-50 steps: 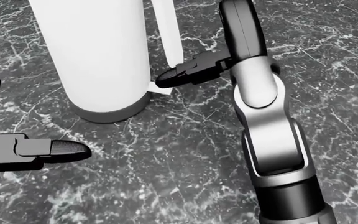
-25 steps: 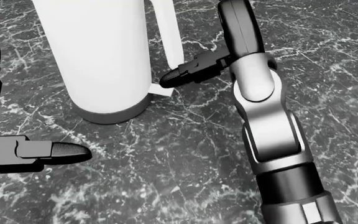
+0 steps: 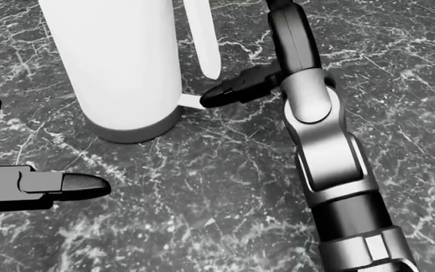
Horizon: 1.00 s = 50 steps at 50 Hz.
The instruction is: Press down the lever to turn on the electric kettle.
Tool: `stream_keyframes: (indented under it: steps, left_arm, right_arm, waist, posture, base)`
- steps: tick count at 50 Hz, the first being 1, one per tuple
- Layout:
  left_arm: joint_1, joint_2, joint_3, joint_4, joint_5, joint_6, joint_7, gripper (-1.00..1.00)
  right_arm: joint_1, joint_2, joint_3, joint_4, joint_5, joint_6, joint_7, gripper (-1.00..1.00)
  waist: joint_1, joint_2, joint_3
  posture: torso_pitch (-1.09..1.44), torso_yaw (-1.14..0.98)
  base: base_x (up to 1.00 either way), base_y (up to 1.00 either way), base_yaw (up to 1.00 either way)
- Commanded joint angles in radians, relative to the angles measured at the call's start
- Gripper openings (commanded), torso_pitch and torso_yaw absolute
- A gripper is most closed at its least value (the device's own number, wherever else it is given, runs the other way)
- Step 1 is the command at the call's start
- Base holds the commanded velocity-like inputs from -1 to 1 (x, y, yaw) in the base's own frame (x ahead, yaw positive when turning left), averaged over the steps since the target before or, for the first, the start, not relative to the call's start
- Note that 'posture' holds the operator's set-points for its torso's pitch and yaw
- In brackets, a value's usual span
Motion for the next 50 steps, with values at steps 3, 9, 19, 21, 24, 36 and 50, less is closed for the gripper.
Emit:
stream_keyframes:
  steps: [3, 9, 19, 21, 24, 36, 50]
  left_arm:
    - [-0.017, 0.006, 0.007, -0.027, 0.002, -0.031, 0.001, 1.00]
    - [-0.012, 0.005, 0.006, -0.029, 0.002, -0.033, 0.001, 1.00]
    - [-0.010, 0.005, 0.006, -0.024, 0.004, -0.041, 0.001, 1.00]
    - [-0.012, 0.005, 0.009, -0.023, 0.003, -0.040, 0.000, 1.00]
    - [-0.010, 0.005, 0.008, -0.021, 0.004, -0.044, 0.000, 1.00]
    - [-0.016, 0.006, 0.008, -0.022, 0.003, -0.037, 0.002, 1.00]
    - [-0.014, 0.007, 0.011, -0.018, 0.002, -0.041, 0.002, 1.00]
  right_arm:
    - [-0.061, -0.011, -0.003, 0.037, 0.004, -0.071, -0.017, 1.00]
    - [-0.072, -0.012, -0.006, 0.137, 0.004, -0.134, -0.034, 1.00]
    - [-0.156, -0.022, -0.010, 0.286, 0.009, -0.194, -0.043, 1.00]
    - [-0.164, -0.022, -0.009, 0.295, 0.010, -0.197, -0.042, 1.00]
    - [-0.172, -0.022, -0.010, 0.312, 0.010, -0.205, -0.044, 1.00]
    - [-0.184, -0.022, -0.011, 0.302, 0.021, -0.197, -0.035, 1.00]
    - [-0.284, -0.019, -0.009, 0.501, 0.011, -0.285, -0.048, 1.00]
  waist:
    - [0.000, 0.003, -0.025]
    - [-0.001, 0.003, -0.028]
    - [-0.002, 0.003, -0.026]
    - [-0.002, 0.003, -0.025]
    - [-0.001, 0.003, -0.024]
    - [0.001, 0.001, -0.023]
    - [-0.002, 0.005, -0.025]
  posture:
    - [0.00, 0.00]
    - [0.00, 0.00]
    - [0.00, 0.00]
    - [0.00, 0.00]
    - [0.00, 0.00]
    - [0.00, 0.00]
    - [0.00, 0.00]
  base:
    - [0.00, 0.00, 0.00]
    - [0.00, 0.00, 0.00]
    - [0.00, 0.00, 0.00]
    - [0.00, 0.00, 0.00]
    - [0.00, 0.00, 0.00]
    - [0.00, 0.00, 0.00]
    - [0.00, 0.00, 0.00]
